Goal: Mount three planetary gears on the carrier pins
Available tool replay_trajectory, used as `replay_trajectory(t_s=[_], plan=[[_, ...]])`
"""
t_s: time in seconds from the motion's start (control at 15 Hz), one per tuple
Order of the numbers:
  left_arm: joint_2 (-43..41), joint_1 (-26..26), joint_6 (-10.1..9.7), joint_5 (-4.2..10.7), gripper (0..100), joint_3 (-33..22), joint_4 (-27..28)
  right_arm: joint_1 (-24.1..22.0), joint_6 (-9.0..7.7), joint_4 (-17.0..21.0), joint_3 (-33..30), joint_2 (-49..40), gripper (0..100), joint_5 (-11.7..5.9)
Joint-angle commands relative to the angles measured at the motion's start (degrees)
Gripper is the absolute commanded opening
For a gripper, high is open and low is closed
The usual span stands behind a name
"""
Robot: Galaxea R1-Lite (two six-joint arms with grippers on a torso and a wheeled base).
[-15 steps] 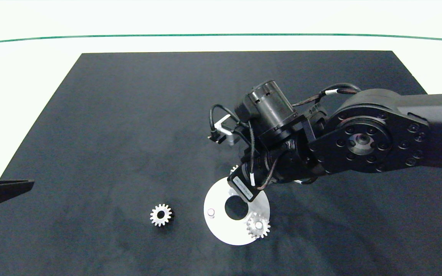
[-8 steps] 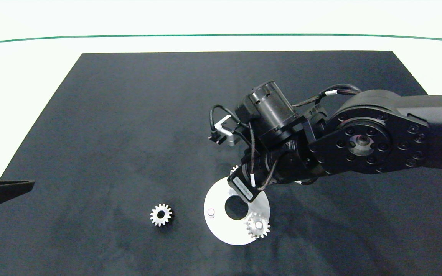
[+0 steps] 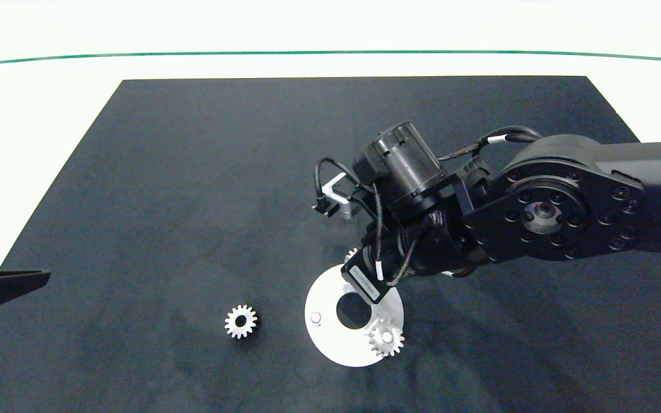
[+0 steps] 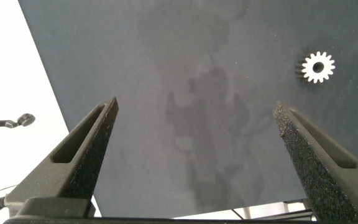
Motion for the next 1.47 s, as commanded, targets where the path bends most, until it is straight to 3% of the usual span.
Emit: replay_trajectory(t_s=[0.07, 1.47], plan=[[-0.1, 0.0, 0.09, 0.05, 100, 0.0, 0.2, 0.0, -0.05, 0.2, 0.0, -0.1, 19, -0.08], [-0.2, -0.1, 0.35, 0.05, 100, 0.1, 0.2, -0.9, -0.05, -0.1, 1.3, -0.9, 19, -0.08]])
